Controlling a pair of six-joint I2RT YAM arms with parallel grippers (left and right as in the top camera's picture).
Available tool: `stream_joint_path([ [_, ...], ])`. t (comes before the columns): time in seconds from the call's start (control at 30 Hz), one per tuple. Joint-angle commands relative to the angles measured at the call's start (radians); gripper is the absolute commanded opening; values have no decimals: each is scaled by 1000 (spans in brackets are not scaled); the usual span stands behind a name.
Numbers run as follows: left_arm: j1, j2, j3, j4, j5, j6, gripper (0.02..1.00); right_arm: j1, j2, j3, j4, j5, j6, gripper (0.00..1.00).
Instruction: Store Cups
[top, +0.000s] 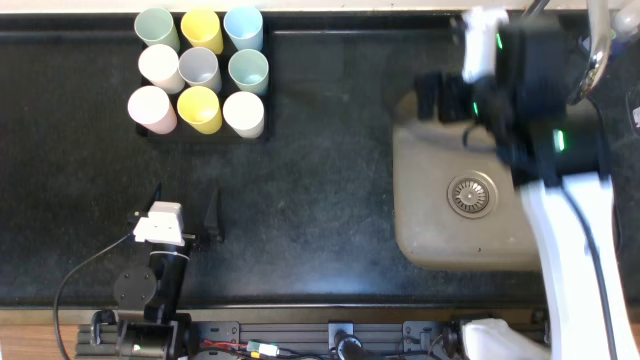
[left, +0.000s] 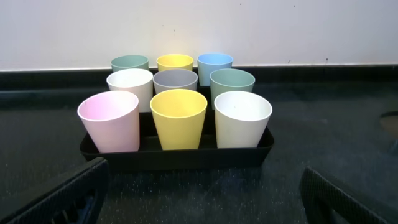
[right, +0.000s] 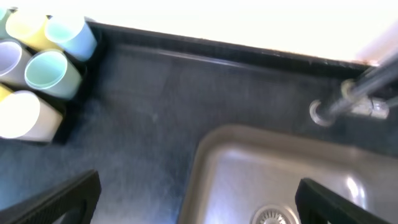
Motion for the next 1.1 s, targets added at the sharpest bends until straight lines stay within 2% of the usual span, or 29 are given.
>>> stream_joint_path([
  [0.03,0,-10,-1,-3,13,18,1000,-25,-249,-299,159,-9,-20,996],
  [0.33,0,-10,-1,-3,13,18,1000,-26,-691,-849,652,71,-13,998],
  [0.53,0,-10,-1,-3,13,18,1000,-26,-920,-1126,922,76,-13,998],
  [0.87,0,-10,-1,-3,13,18,1000,-26,-1279,-1385,984,73,-13,996],
  [0.97,0,-10,-1,-3,13,18,1000,-21,-1273,-1421,1018,69,-12,993],
  [1.1,0,-10,-1,-3,13,18,1000,-18,-1273,-1426,955,69,-13,998],
])
